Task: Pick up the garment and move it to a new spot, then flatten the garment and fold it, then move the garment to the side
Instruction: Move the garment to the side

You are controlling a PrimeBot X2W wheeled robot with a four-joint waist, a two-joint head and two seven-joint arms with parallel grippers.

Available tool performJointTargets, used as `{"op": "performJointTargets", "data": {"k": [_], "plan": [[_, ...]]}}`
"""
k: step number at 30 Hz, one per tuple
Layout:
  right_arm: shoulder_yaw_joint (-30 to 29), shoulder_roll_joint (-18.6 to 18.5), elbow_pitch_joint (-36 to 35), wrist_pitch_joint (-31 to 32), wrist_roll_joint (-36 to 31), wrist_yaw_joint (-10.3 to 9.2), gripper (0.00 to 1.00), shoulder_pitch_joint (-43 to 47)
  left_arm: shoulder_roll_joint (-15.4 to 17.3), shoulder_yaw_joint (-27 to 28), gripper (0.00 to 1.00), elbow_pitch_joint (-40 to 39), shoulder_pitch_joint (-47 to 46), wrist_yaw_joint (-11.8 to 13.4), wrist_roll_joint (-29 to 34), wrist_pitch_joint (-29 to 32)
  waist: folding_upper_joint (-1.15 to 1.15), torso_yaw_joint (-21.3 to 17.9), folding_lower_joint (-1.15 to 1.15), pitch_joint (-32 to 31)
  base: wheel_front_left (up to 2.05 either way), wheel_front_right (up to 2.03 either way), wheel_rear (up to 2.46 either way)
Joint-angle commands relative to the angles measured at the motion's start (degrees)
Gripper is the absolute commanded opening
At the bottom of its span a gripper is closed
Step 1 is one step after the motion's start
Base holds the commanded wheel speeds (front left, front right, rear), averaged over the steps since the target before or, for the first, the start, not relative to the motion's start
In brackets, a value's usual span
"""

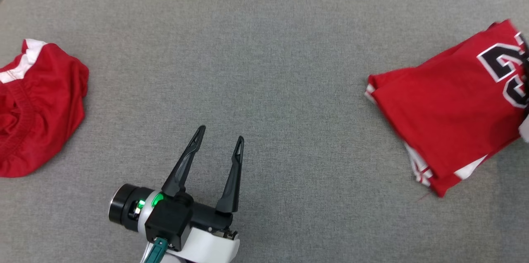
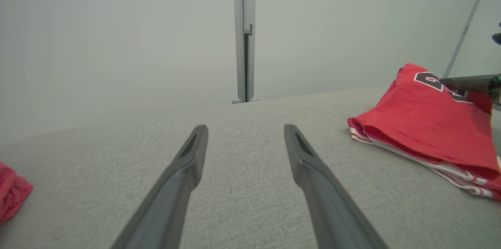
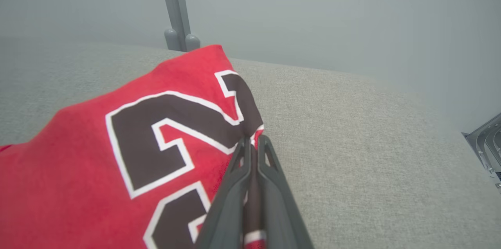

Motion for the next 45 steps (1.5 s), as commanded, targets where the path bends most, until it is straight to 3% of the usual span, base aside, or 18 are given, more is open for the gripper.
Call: {"op": "performJointTargets", "data": {"k": [1,7,16,22,30,31,32,33,39,45], "plan": [[-1.0,-1.6,1.0,-0.3,-0.4,-0.15,0.0,-2.5,0.2,-0.6,1.0,-1.6,-2.1,-0.2,1.1,-0.1,0.0,-0.7,0.0,3.5,0.0,0.0,0.0],[-4.5,-7.2,5.0,-0.5,-1.3,-0.15,0.0,-9.0,0.2,-2.8,1.0,-6.5,-6.2,0.2,2.4,-0.1,0.0,-2.1,0.0,9.3,0.0,0.0,0.0],[-9.4,-12.3,11.4,0.3,-2.0,-0.15,0.0,-15.9,0.4,-4.1,1.0,-11.3,-11.8,0.5,5.2,-0.1,0.0,-4.7,0.0,17.1,0.0,0.0,0.0],[-11.2,-13.9,16.8,-0.7,-5.2,-0.15,0.0,-19.2,1.2,-5.1,1.0,-10.9,-12.6,0.4,6.0,-0.1,0.0,-4.8,0.0,19.3,0.0,0.0,0.0],[-11.4,-13.9,22.9,-2.8,-12.0,-0.15,0.0,-24.4,2.5,-6.7,1.0,-10.6,-13.8,2.2,6.5,-0.1,0.0,-3.6,0.0,20.4,0.0,0.0,0.0],[-11.6,-13.5,23.7,-3.2,-13.1,-0.15,0.27,-25.2,2.7,-6.9,1.0,-10.5,-13.8,2.5,6.4,-0.1,0.0,-3.4,0.0,20.3,0.0,0.0,0.0],[-11.8,-13.5,24.6,-3.0,-14.0,-0.15,0.79,-25.9,2.7,-7.0,1.0,-10.5,-13.8,2.6,6.3,-0.1,0.0,-3.3,0.0,20.3,0.0,0.0,0.0],[-11.8,-13.5,25.3,-2.9,-15.3,-0.15,1.0,-26.4,2.8,-7.2,1.0,-10.3,-13.9,2.9,6.1,-0.1,0.0,-3.0,0.0,20.1,0.0,0.0,0.0],[-10.5,-13.8,27.1,-6.4,-27.7,-0.14,1.0,-28.3,2.8,-7.8,1.0,-9.1,-13.0,4.1,5.1,-0.1,0.0,-2.1,0.0,16.1,0.0,0.0,0.0],[-16.5,-3.4,23.7,-8.6,-31.3,-0.15,1.0,-23.9,2.1,-5.8,1.0,-6.5,-9.3,5.4,1.8,-0.1,0.0,-1.9,0.0,8.1,0.0,0.0,0.0]]}}
